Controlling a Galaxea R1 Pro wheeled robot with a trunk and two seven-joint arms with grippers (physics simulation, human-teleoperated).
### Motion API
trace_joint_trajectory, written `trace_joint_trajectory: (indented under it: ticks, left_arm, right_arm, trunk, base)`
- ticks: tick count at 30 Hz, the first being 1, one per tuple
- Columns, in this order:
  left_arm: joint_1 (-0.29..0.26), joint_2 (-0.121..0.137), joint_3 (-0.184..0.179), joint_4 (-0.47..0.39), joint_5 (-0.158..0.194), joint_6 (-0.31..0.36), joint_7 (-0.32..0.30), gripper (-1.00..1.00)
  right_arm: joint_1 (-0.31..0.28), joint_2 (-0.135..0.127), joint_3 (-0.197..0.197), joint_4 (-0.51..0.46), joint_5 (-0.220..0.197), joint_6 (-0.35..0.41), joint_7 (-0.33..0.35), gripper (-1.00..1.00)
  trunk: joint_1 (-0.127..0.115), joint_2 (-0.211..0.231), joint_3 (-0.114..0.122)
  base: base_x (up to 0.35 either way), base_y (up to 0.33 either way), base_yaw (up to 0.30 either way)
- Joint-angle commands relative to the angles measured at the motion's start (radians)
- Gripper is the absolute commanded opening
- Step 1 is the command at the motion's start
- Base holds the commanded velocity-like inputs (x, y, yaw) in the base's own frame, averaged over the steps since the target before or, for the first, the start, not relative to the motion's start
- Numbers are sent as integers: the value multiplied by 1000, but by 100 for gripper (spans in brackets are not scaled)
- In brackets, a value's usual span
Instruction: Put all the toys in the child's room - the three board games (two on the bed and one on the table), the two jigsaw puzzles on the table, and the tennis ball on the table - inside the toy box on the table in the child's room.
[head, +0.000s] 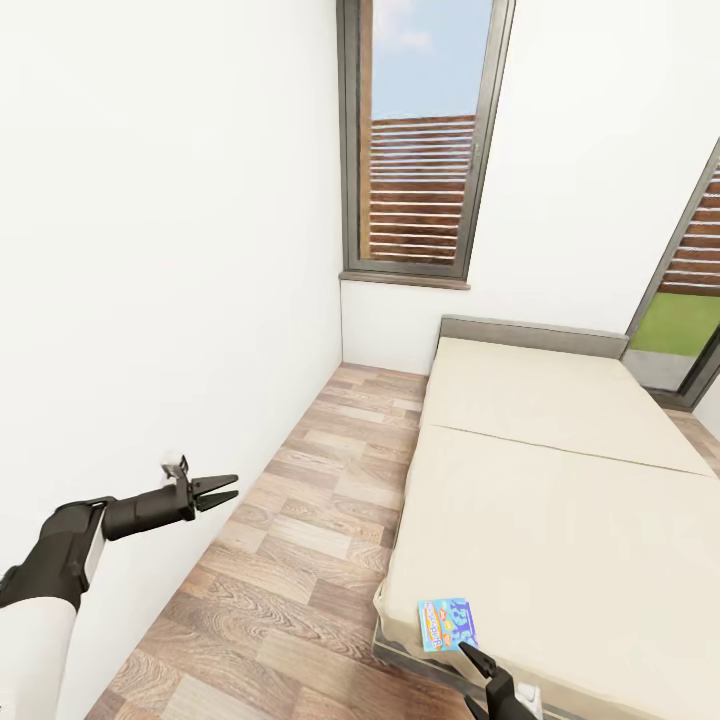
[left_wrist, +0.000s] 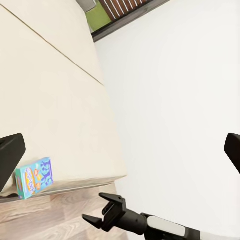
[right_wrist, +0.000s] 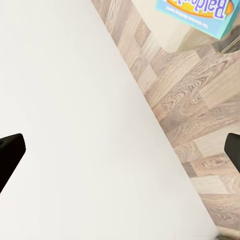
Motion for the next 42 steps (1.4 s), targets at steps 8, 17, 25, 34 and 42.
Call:
trace_joint_trajectory:
  ticks: [8, 17, 25, 34, 42]
  left_arm:
    - [0, -10, 3, -1, -11, 11, -5, 100]
    - [0, -11, 4, -1, -10, 10, -5, 100]
    - [0, -10, 4, -1, -9, 9, -5, 100]
    - [0, -10, 4, -1, -9, 9, -6, 100]
    - [0, -10, 4, -1, -9, 9, -6, 100]
  right_arm:
    - [-1, 0, 3, 1, -9, 8, 1, 100]
    - [-1, 3, 3, 1, -9, 7, 1, 100]
    - [-1, 1, 3, 1, -9, 8, 1, 100]
    - [-1, 2, 3, 1, -9, 7, 1, 100]
    - [-1, 5, 3, 1, -9, 6, 1, 100]
  trunk:
    - [0, -1, -1]
    - [0, -1, -1]
    - [0, -1, -1]
    - [0, -1, -1]
    - [0, -1, -1]
  base:
    - [0, 8, -20]
    - [0, 68, -141]
    - [-3, 13, -33]
    - [-57, 30, -4]
    - [-47, 50, -68]
